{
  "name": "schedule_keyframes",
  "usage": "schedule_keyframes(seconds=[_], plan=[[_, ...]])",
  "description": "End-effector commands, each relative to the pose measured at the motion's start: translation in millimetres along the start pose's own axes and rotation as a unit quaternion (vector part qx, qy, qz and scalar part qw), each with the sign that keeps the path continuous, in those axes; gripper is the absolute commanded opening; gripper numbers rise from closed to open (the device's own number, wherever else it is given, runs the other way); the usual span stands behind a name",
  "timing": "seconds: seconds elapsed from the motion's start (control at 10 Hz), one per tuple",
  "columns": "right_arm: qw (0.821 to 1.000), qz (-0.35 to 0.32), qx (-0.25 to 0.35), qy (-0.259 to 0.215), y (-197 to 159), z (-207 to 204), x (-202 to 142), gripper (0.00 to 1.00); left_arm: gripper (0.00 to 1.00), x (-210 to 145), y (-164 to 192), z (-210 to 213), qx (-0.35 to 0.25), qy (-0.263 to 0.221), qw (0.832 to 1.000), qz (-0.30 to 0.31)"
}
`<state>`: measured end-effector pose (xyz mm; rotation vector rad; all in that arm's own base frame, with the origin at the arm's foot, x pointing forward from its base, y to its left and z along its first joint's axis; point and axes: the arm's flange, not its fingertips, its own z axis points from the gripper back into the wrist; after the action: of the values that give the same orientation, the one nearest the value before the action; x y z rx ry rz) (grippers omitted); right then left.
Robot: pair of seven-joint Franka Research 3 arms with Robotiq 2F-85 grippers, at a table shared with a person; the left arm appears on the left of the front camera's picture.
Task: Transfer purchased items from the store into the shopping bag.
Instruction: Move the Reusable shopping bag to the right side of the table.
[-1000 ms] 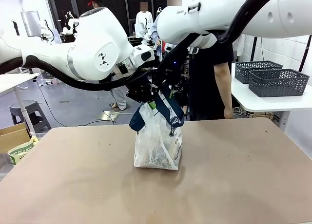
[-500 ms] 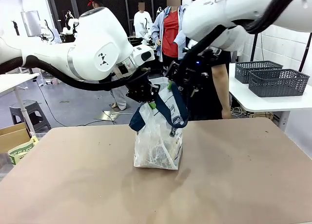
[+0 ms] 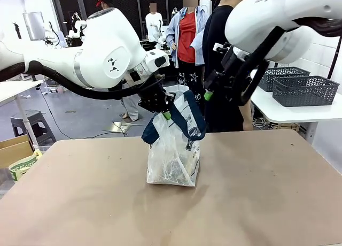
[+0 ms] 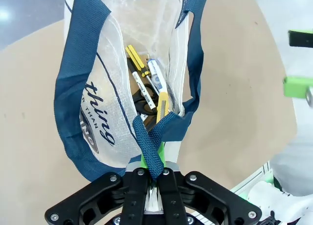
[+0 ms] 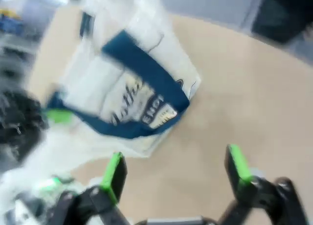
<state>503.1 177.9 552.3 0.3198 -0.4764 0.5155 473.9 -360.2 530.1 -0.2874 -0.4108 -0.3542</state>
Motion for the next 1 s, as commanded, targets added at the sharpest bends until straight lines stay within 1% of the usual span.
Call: schedule_keyframes(seconds=[0.0,0.1,0.3,0.4,0.5,0.9], plan=[[0.984,0.167,0.046,-0.035,-7,-1,-22,1.0,0.0,0,1,1,0.0,0.0,1.0,-0.001],[0.973,0.215,0.069,-0.038,-9,2,-20,1.0,0.0,0,1,1,0.0,0.0,1.0,-0.001],[0.969,0.223,0.102,-0.036,-16,4,-6,1.0,0.0,0,1,1,0.0,0.0,1.0,-0.001],[0.981,0.173,0.077,-0.039,-15,1,4,1.0,0.0,0,1,1,0.0,0.0,1.0,-0.001],[0.971,0.229,0.06,-0.036,0,7,-7,1.0,0.0,0,1,1,0.0,0.0,1.0,-0.001],[0.971,0.229,0.06,-0.036,0,7,-7,1.0,0.0,0,1,1,0.0,0.0,1.0,-0.001]])
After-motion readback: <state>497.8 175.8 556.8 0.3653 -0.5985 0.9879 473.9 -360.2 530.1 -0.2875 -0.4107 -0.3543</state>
